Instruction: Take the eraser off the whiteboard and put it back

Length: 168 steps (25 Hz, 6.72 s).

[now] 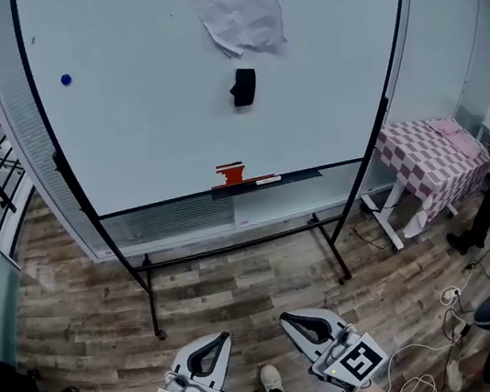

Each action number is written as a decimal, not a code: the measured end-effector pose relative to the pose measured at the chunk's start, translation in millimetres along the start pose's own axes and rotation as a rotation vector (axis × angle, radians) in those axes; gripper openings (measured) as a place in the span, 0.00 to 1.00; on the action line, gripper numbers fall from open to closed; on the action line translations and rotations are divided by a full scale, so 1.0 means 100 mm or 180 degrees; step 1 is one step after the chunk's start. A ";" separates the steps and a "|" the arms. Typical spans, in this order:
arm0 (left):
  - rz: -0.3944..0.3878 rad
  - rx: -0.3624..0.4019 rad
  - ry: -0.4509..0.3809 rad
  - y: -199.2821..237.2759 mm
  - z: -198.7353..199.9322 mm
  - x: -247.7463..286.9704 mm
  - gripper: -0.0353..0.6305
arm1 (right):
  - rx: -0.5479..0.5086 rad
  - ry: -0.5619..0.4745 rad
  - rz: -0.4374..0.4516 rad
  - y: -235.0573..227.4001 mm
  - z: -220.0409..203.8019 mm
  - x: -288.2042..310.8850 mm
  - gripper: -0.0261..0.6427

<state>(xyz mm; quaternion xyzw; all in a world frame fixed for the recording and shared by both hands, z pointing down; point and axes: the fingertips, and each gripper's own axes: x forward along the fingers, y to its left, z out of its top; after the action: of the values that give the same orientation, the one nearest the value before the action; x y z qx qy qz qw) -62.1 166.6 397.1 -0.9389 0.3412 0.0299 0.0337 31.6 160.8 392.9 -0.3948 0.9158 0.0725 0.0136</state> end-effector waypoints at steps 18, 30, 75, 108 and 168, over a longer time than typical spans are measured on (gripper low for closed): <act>0.0078 0.0036 -0.0127 0.52 0.08 1.16 0.06 | -0.0007 0.0069 0.0161 -1.08 -0.13 0.59 0.05; 0.0025 0.0029 -0.0100 0.71 0.10 1.19 0.06 | 0.0028 0.0057 0.0207 -1.01 -0.15 0.80 0.05; 0.0090 -0.0009 -0.0154 1.58 0.03 2.07 0.06 | 0.0051 -0.0044 -0.0043 -2.17 -0.23 1.52 0.05; -0.0061 -0.0071 -0.0002 3.02 0.02 2.88 0.06 | 0.0144 -0.0029 -0.0212 -2.95 -0.23 2.93 0.05; 0.0122 -0.0085 0.0037 2.98 0.01 2.94 0.06 | -0.0511 -0.0279 -0.1113 -4.09 1.03 3.03 0.42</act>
<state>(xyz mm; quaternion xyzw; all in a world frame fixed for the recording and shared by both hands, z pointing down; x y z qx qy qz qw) -28.8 -248.5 360.4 -0.9328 0.3588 0.0296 0.0185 116.0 -320.4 216.7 -0.5441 0.8231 0.1589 0.0343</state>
